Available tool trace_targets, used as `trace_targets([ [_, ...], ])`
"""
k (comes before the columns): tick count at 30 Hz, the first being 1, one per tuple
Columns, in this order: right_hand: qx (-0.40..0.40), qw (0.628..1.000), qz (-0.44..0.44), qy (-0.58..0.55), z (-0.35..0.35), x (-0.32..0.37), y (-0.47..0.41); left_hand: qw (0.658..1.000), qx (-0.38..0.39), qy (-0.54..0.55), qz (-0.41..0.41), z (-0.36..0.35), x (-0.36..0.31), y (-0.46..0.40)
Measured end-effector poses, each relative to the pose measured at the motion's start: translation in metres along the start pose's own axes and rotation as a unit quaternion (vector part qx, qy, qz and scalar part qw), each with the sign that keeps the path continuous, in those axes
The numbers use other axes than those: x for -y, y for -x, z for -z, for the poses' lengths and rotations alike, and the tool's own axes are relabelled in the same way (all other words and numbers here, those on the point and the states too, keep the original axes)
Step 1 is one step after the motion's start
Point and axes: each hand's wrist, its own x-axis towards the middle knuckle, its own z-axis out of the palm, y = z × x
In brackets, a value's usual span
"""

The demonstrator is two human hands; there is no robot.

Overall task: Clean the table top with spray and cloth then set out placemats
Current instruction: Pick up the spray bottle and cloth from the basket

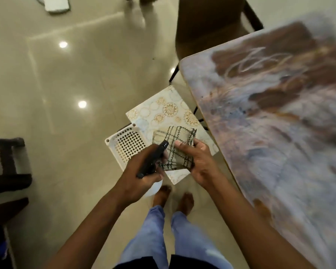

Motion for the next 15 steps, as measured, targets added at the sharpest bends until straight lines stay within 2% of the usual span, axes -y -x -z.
trace_targets([
  [4, -0.076, 0.996, 0.002, -0.041, 0.02, 0.017, 0.034, 0.998, 0.05, -0.025, -0.017, -0.019, -0.019, -0.005],
  [8, -0.156, 0.987, 0.026, -0.041, 0.052, 0.025, 0.07, 0.99, 0.135, -0.036, -0.009, -0.043, -0.028, -0.009],
  [15, -0.208, 0.966, 0.084, -0.127, 0.106, 0.01, 0.144, 0.943, 0.306, -0.128, -0.04, -0.101, -0.037, -0.014],
])
